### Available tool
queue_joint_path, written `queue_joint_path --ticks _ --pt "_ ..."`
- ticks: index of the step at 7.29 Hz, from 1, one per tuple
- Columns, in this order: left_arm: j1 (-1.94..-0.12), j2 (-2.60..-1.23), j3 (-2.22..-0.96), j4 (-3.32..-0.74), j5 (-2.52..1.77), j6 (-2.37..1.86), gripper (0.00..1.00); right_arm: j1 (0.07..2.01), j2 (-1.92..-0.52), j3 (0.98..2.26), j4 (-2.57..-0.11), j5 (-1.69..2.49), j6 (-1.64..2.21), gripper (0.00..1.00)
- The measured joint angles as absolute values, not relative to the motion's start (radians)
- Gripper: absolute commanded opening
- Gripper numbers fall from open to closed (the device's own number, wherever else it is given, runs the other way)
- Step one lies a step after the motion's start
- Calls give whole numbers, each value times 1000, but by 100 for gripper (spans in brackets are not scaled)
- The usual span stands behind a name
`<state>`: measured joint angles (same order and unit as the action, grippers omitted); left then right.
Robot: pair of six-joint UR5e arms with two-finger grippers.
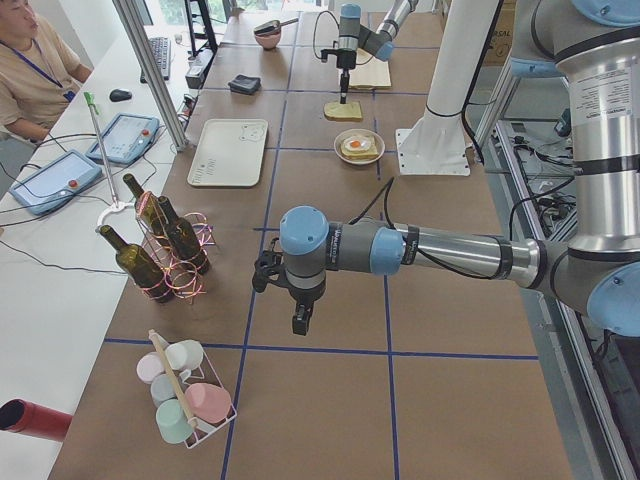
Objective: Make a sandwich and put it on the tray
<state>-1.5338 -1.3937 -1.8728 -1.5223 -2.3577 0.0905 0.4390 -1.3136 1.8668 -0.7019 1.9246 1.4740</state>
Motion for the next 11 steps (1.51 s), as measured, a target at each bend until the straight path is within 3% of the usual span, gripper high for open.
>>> queue_joint_path --ticks 2,6,7,8,11 --pt "-1534 -1394 -1872 -1521 -2358 90 100 323 -1255 1856 -785 1800 1481 0" --pt "-1534 -1394 -1871 -1520 -2358 91 100 291 -1228 1837 -844 1773 1466 0" --pt "-1534 -1394 -1871 -1520 -2358 91 100 290 -1229 1829 -847 1767 1465 28" --pt "-1534 -1394 -1871 -1521 -2358 90 100 290 -1228 1821 -849 1761 1463 97" --pt "-1533 -1394 -1873 -1522 -2358 90 100 303 -1227 1831 -884 1766 1460 100"
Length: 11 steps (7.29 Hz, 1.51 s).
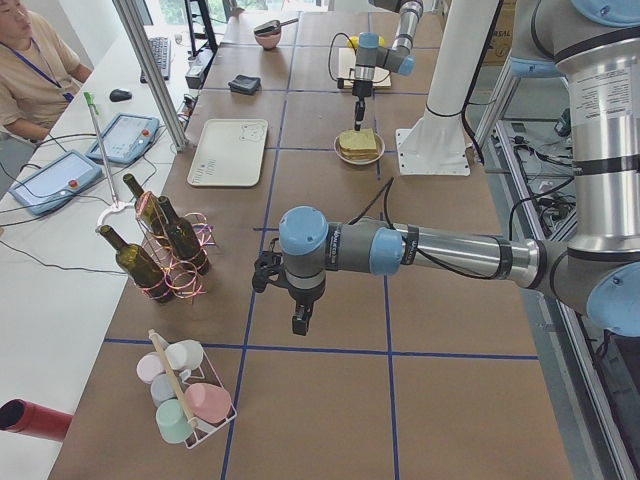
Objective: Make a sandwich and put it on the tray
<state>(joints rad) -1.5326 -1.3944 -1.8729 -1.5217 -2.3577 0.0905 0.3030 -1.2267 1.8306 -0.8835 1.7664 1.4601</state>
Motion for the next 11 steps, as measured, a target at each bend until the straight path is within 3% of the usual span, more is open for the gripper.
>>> queue_joint_path --ticks 3,7,11 --pt "-1533 -1396 -1882 -1525 -2359 91 100 464 -1216 1866 -1061 1927 1375 100" --pt "-1520 -1490 -1894 -1527 -2360 81 100 791 -1233 1862 -1378 2129 930 100" --pt "-1465 -1579 -1837 -1760 -2453 54 100 1141 -1459 1823 -1477 2262 298 100"
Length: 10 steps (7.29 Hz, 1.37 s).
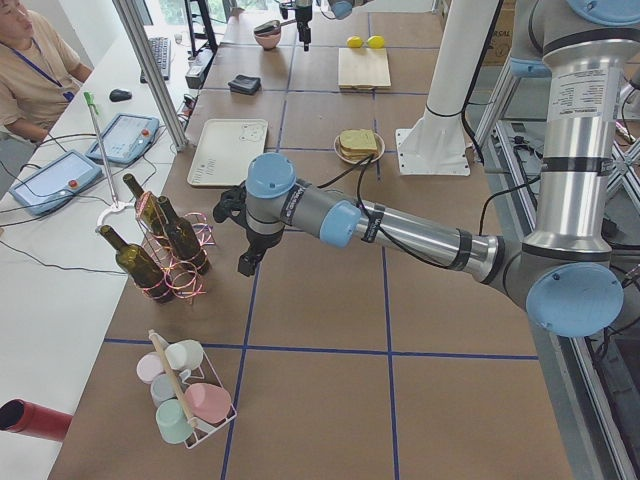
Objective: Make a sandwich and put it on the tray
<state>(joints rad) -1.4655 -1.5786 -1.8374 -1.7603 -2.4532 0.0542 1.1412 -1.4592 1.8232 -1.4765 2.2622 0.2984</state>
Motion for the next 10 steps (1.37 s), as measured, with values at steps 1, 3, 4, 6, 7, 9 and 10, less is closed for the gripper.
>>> queue_joint_path --ticks 1,3,4,6,7,9,10 --pt "-1402 -1581 -1840 -1832 -2504 -27 100 1228 -1507 1802 -1478 2303 199 100" --pt "-1207 -1584 -1852 -2077 -2483 -298 100 1346 -1595 1789 -1477 2326 121 100" --pt "-1092 -1590 -1874 -2159 -2423 -470 100 1370 -1623 1787 -1477 2325 113 100" --pt "-827 -1630 -1941 -2220 -2226 -855 100 1401 -1661 1790 -1471 2317 109 100" --pt "-704 -1670 -1952 -2224 -2135 -1028 100 1413 -1677 1794 -1468 2316 108 100" --pt "-493 -1745 -1946 -2220 -1928 -1293 76 1427 -1693 1801 -1464 2310 106 100" --pt "-411 -1783 -1927 -2203 -1816 -1384 70 1429 -1697 1802 -1464 2308 106 100"
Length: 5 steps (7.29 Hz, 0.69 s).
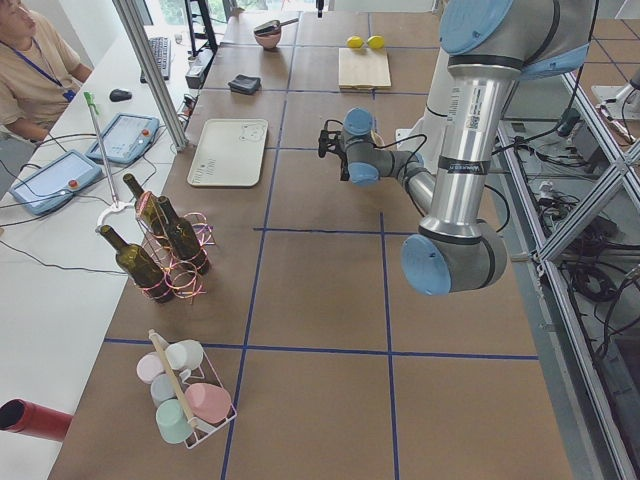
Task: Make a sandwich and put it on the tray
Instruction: 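Move the left gripper to the plate rim and grasp it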
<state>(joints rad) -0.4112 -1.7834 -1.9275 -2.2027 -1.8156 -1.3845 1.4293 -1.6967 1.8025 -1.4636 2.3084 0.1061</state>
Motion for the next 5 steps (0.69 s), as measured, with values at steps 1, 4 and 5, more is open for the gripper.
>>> queue_joint_path --ticks 1,4,5 --pt "-362 -1828 -1897 -2175 -1745 -1443 67 1430 -1699 1804 -1463 2308 106 100" --pt "-302 -1892 -1838 -2144 -1689 -1512 51 1432 -1701 1805 -1463 2307 106 100" --pt "-286 -1898 -1833 -2143 -1687 -1515 46 1433 -1701 1805 -1463 2307 105 100"
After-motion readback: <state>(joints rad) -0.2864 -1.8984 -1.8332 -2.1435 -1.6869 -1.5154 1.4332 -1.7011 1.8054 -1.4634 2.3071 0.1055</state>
